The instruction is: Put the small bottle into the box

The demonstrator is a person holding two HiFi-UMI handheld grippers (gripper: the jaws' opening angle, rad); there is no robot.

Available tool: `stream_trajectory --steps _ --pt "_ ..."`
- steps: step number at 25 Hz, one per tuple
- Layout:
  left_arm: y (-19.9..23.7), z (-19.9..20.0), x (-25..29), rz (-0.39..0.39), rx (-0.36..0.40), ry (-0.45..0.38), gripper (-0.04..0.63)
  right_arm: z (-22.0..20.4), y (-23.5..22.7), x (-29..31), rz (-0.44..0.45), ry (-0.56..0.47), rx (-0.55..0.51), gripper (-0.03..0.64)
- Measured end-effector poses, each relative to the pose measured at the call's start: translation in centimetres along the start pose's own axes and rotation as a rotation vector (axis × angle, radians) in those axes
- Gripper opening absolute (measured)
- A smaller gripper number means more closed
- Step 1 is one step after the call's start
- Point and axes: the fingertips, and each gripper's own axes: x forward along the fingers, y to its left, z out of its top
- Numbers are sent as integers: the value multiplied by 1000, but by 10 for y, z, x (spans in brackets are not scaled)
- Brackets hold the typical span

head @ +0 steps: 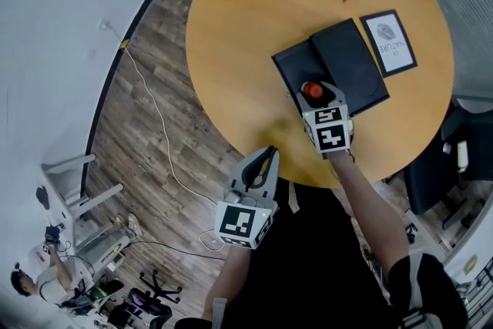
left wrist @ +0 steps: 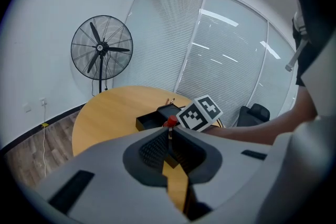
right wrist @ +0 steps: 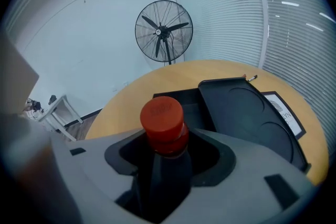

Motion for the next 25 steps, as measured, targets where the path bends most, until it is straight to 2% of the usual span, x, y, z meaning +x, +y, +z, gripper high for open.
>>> stream_trajectory --steps 11,25 --pt "2 -12 -1 10 -41 22 18 -2 -1 24 -15 35 -4 229" --pt "3 -13 -4 17 -38 24 18 0 4 26 -16 30 -34 229"
